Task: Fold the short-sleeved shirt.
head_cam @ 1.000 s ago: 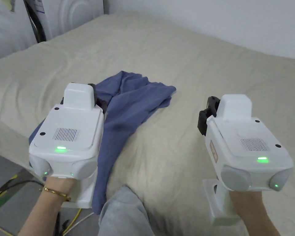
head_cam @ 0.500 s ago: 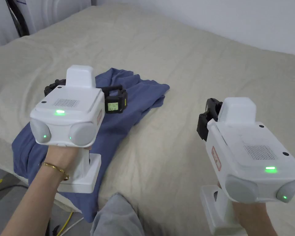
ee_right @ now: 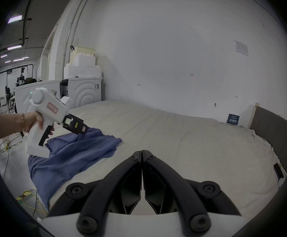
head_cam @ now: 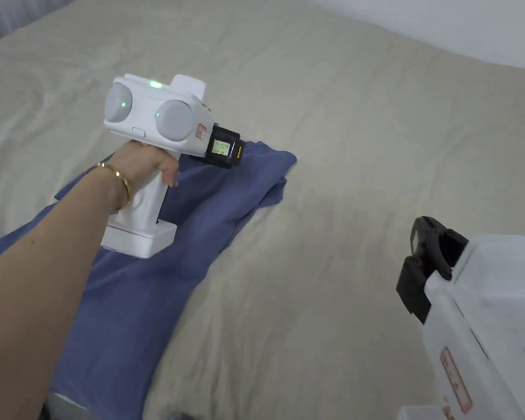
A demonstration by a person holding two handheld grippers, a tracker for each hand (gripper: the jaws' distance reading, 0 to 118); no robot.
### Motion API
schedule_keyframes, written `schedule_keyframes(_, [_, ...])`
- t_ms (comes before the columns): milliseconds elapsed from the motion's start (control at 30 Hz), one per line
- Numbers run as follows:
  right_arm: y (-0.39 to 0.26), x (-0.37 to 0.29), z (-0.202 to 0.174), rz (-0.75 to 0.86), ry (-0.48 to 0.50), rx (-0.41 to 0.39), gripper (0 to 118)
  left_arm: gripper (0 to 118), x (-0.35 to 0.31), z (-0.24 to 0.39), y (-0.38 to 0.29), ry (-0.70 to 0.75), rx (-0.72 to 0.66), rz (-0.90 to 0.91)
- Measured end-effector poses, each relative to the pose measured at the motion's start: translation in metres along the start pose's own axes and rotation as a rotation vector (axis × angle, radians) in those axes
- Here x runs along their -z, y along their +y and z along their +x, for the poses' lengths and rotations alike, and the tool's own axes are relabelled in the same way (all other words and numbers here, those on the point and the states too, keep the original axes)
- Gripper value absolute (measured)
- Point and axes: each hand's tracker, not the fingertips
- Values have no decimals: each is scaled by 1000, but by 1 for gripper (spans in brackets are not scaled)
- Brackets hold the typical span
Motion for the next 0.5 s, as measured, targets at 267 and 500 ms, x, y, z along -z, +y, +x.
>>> schedule_keyframes(267, [-20,26,11,-70,4,-15,0,112,86,-1,22,72,-31,-158])
schedule_keyframes(500, [-37,29,20,-117,-18,20,0,44,105,4,13,62,-107,-246])
